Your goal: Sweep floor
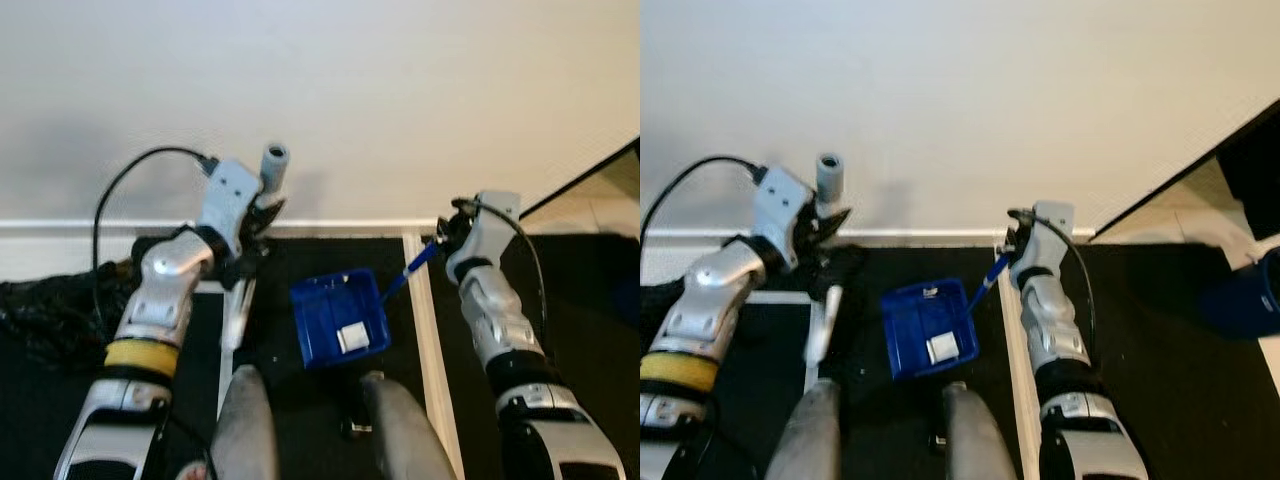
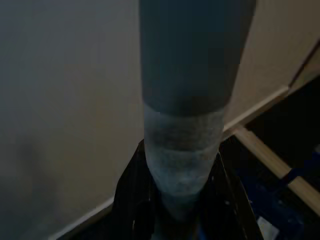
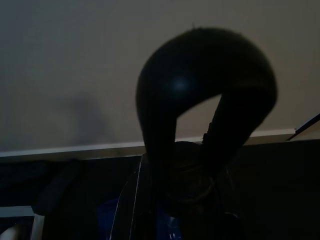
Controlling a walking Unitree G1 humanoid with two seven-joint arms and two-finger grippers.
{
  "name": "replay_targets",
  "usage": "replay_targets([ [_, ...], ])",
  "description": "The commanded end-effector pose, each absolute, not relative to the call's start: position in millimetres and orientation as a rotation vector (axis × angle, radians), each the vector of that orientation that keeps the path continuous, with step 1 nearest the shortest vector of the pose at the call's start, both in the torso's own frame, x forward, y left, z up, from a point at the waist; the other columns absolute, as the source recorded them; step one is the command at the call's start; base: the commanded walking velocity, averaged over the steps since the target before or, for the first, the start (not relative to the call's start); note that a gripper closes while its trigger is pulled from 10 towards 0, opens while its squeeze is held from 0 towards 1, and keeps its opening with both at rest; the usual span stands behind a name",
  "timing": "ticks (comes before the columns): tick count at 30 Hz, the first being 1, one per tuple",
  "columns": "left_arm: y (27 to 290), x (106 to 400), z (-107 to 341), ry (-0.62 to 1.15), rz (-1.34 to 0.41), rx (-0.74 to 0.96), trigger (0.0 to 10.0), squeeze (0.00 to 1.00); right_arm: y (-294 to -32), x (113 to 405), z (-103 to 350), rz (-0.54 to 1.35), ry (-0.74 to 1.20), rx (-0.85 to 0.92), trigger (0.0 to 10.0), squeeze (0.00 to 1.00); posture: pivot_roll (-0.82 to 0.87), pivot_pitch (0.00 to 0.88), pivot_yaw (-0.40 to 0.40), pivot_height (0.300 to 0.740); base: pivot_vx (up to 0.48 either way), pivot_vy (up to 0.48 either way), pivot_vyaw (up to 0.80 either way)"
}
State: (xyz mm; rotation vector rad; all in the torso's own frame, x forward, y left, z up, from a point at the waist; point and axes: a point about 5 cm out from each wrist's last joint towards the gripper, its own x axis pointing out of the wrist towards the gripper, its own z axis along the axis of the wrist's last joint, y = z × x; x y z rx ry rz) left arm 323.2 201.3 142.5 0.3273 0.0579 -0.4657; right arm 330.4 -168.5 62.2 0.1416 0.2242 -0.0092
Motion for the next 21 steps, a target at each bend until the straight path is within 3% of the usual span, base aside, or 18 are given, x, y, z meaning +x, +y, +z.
replay_targets([
  [1,202.9,321.4,150.4,0.045,-0.441,0.344,10.0,0.0,-168.1,316.6,35.7,-0.013,0.343,0.194,10.0,0.0,0.15,0.102,-0.1,0.74,0.0,0.0,0.0],
  [11,206.4,320.7,143.1,0.068,-0.312,0.351,10.0,0.0,-164.4,313.3,29.4,0.021,0.348,0.235,10.0,0.0,0.15,0.052,-0.075,0.74,0.0,0.0,0.0],
  [18,197.3,321.3,137.4,0.076,-0.286,0.371,10.0,0.0,-174.3,313.6,36.3,-0.038,0.249,0.322,10.0,0.0,0.14,0.04,-0.057,0.74,0.0,0.0,0.0],
  [21,195.0,322.4,139.0,0.07,-0.293,0.375,10.0,0.0,-177.0,313.5,36.6,-0.045,0.243,0.328,10.0,0.0,0.14,0.041,-0.054,0.74,0.0,0.411,0.0],
])
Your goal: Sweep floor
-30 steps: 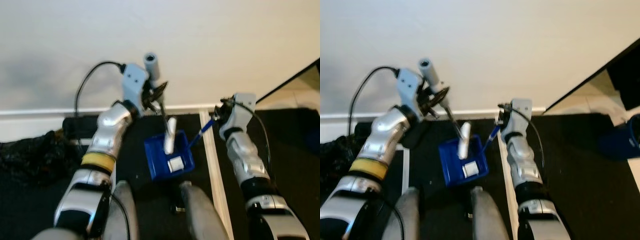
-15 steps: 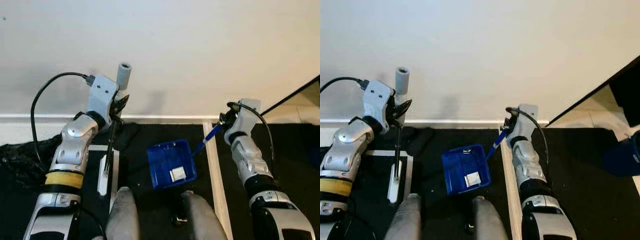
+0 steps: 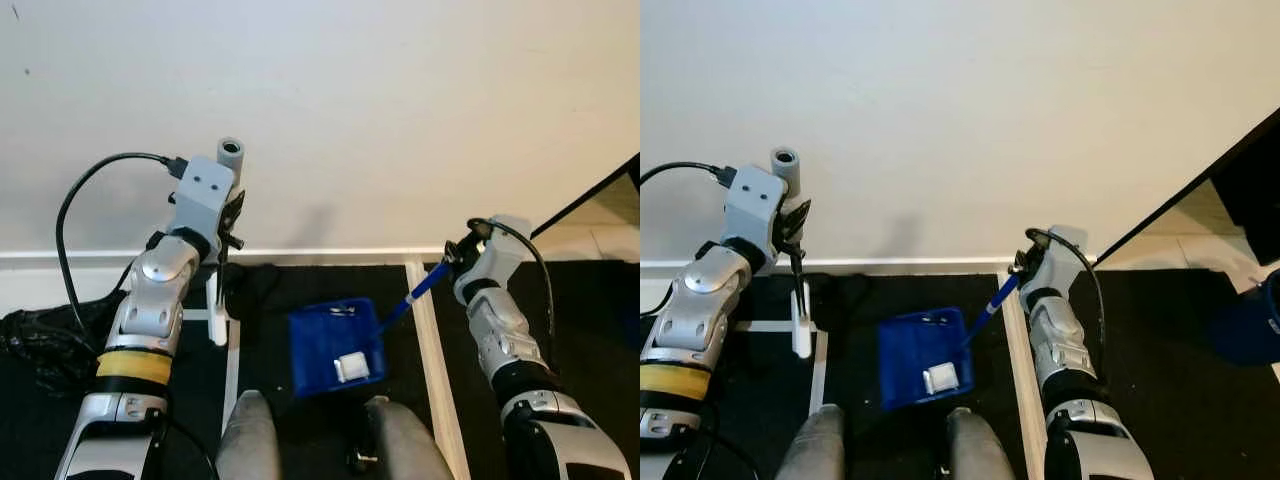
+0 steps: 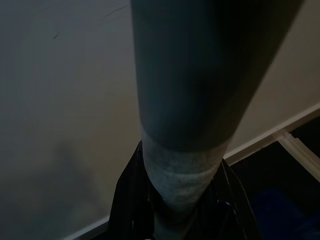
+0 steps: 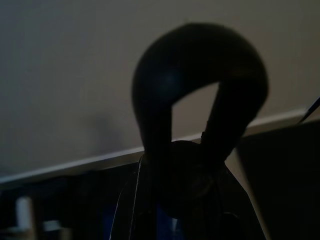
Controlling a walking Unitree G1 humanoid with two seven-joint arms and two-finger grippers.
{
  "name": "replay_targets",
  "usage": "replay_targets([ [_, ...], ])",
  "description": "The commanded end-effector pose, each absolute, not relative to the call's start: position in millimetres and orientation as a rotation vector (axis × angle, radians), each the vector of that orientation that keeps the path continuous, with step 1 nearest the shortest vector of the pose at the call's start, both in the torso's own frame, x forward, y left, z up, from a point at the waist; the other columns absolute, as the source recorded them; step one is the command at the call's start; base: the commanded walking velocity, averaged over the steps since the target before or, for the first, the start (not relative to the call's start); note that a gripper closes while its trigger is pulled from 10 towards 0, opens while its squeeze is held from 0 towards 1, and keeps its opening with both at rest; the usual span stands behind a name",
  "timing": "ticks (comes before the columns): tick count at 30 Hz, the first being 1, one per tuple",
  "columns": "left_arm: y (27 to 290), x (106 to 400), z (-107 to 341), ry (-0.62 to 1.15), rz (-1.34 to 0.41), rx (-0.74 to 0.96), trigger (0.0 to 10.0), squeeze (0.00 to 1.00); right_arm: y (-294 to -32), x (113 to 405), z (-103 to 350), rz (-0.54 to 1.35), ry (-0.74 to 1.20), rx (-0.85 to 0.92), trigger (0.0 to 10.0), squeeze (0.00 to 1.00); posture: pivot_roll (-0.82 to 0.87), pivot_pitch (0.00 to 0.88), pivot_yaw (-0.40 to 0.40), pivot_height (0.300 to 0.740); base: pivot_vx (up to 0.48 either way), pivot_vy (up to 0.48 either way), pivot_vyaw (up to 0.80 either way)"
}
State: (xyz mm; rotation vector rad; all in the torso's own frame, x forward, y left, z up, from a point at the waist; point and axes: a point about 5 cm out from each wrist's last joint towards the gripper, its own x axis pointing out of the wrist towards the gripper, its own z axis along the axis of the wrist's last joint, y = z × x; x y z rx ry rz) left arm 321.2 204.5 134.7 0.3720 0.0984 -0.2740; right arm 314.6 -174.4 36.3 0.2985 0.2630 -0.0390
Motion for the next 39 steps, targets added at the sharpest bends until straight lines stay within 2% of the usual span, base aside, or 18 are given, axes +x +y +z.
replay_targets([
  [1,193.2,323.3,139.5,0.069,-0.295,0.376,10.0,0.0,-178.6,313.0,35.9,-0.046,0.244,0.326,10.0,0.0,0.14,0.042,-0.054,0.74,0.0,0.48,0.0],
  [39,196.4,317.0,157.4,0.055,-0.302,0.43,10.0,0.0,-170.2,306.2,25.5,0.01,0.279,0.353,10.0,0.0,0.17,0.074,-0.068,0.74,0.0,0.48,0.0],
])
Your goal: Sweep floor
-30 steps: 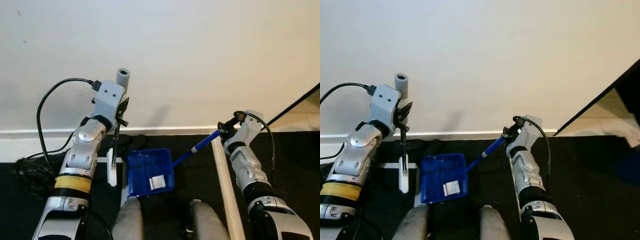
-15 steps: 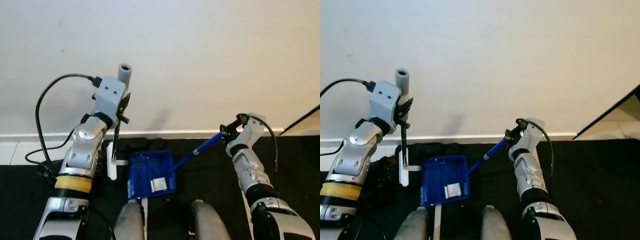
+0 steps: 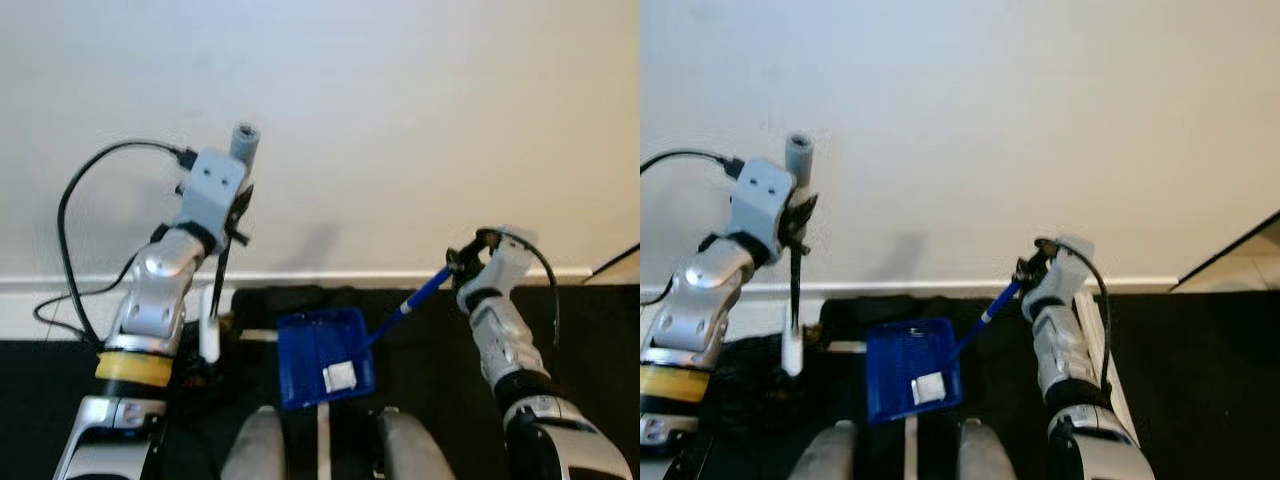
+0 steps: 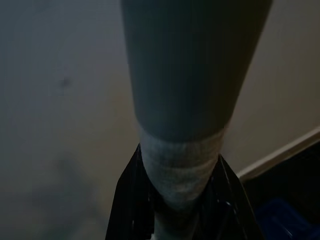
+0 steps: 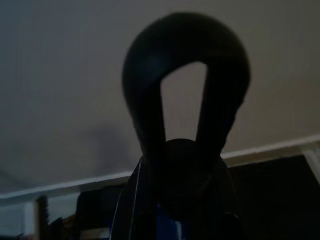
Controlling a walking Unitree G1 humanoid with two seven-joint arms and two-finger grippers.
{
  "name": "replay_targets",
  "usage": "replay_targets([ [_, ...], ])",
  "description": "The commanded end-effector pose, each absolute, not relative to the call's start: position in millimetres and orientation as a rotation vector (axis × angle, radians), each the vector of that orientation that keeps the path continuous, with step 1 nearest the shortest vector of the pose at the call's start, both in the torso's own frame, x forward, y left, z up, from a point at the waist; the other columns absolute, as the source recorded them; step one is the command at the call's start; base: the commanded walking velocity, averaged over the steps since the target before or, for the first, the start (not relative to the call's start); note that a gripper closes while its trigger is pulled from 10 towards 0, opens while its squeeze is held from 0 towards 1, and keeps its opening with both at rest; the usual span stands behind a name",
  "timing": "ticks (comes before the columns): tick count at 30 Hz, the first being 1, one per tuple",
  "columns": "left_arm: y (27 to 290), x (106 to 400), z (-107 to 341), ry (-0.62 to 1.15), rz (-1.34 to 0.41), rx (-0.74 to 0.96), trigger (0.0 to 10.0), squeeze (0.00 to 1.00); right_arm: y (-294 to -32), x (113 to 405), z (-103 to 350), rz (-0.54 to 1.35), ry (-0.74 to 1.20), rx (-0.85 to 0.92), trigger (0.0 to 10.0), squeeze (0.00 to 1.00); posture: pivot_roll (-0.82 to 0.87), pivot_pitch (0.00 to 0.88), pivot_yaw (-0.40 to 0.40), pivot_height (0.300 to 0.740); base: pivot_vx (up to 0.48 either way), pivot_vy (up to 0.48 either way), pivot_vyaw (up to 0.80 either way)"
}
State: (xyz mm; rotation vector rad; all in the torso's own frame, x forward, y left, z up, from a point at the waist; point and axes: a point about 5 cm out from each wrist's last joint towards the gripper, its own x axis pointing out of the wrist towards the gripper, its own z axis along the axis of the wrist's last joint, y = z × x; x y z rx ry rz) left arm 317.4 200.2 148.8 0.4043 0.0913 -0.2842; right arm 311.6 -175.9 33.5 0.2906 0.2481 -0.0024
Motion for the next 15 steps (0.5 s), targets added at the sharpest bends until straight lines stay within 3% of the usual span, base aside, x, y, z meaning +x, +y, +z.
replay_targets([
  [1,196.0,317.0,160.2,0.05,-0.309,0.434,10.0,0.0,-170.1,305.9,25.2,0.011,0.28,0.353,10.0,0.0,0.17,0.074,-0.068,0.74,0.0,0.48,0.0],
  [8,188.2,318.9,207.0,-0.02,-0.432,0.497,10.0,0.0,-167.4,304.2,22.8,0.02,0.292,0.355,10.0,0.0,0.17,0.075,-0.069,0.74,0.0,0.48,0.0],
  [15,198.8,306.8,200.6,0.141,-0.571,0.709,10.0,0.0,-165.6,303.2,21.2,0.024,0.301,0.356,10.0,0.0,0.18,0.078,-0.066,0.74,0.0,0.48,0.0],
])
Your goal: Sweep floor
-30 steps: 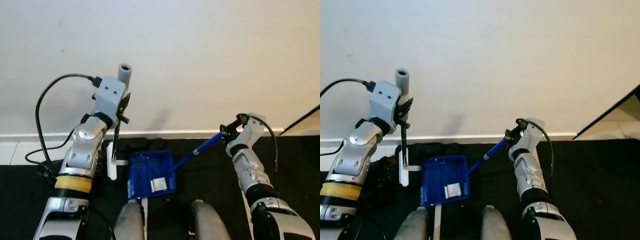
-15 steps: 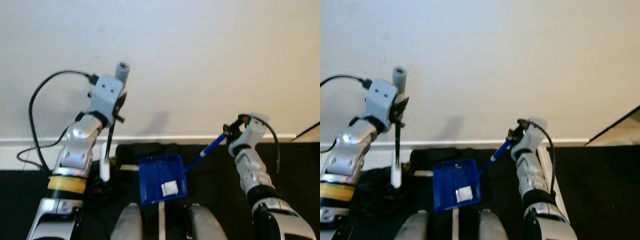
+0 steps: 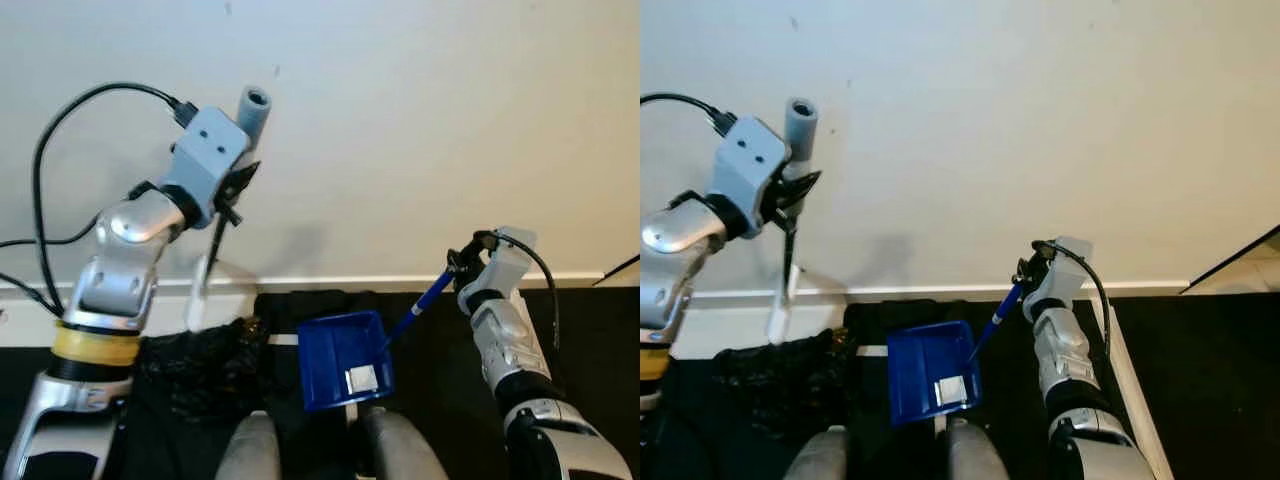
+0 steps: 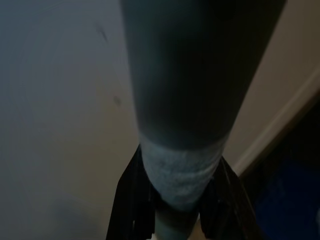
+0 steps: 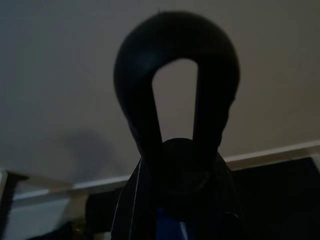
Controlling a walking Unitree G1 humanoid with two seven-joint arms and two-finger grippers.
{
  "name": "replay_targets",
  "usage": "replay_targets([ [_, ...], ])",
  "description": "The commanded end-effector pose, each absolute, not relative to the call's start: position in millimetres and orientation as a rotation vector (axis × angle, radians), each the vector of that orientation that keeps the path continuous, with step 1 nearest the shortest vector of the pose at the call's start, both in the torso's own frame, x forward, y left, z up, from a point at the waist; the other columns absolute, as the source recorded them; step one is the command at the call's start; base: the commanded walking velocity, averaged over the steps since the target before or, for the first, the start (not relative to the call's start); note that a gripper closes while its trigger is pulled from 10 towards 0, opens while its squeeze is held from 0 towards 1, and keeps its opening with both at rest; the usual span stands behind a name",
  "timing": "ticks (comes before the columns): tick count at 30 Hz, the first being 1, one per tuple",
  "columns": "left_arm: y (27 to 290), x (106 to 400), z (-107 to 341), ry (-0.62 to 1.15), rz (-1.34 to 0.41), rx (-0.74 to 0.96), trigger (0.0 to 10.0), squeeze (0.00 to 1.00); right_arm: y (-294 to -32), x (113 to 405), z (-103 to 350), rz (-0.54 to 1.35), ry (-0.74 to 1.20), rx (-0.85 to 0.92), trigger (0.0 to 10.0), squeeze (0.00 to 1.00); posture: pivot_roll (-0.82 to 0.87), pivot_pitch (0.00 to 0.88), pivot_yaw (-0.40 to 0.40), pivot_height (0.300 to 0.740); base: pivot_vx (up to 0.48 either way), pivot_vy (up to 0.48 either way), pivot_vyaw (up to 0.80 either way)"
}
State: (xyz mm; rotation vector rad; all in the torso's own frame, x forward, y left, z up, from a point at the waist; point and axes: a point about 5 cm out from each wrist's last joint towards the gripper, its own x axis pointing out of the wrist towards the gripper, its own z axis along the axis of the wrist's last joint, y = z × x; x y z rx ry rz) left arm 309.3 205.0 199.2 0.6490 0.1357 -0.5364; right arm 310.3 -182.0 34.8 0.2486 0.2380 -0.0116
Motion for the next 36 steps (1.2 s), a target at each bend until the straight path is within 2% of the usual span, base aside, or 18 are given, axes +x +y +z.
replay_targets([
  [1,205.1,300.0,193.3,0.213,-0.604,0.741,10.0,0.0,-165.5,302.4,20.3,0.025,0.305,0.357,10.0,0.0,0.17,0.078,-0.064,0.74,0.0,0.48,0.0],
  [7,214.1,295.9,189.2,0.256,-0.577,0.737,10.0,0.0,-166.4,301.3,19.1,0.026,0.312,0.357,10.0,0.0,0.17,0.078,-0.063,0.74,0.0,0.48,0.0],
  [10,221.7,298.2,190.8,0.233,-0.506,0.721,10.0,0.0,-167.5,301.3,19.4,0.03,0.313,0.355,10.0,0.0,0.17,0.077,-0.063,0.74,0.0,0.39,0.0],
  [17,244.8,298.6,173.5,0.252,-0.346,0.61,10.0,0.0,-170.1,302.1,20.6,0.04,0.315,0.35,10.0,0.0,0.17,0.076,-0.068,0.74,0.0,0.0,0.0],
  [20,249.8,298.1,161.0,0.276,-0.281,0.584,10.0,0.0,-167.9,302.2,20.6,0.052,0.32,0.348,10.0,0.0,0.17,0.074,-0.068,0.74,0.0,-0.423,0.0],
  [28,235.3,292.2,138.0,0.314,-0.318,0.587,10.0,0.0,-167.6,300.1,18.7,0.067,0.334,0.342,10.0,0.0,0.16,0.068,-0.07,0.74,0.0,-0.48,0.0],
  [36,250.7,300.0,135.7,0.29,-0.214,0.651,10.0,0.0,-170.6,301.4,20.7,0.069,0.332,0.334,10.0,0.0,0.15,0.079,-0.076,0.74,0.0,-0.117,0.0],
])
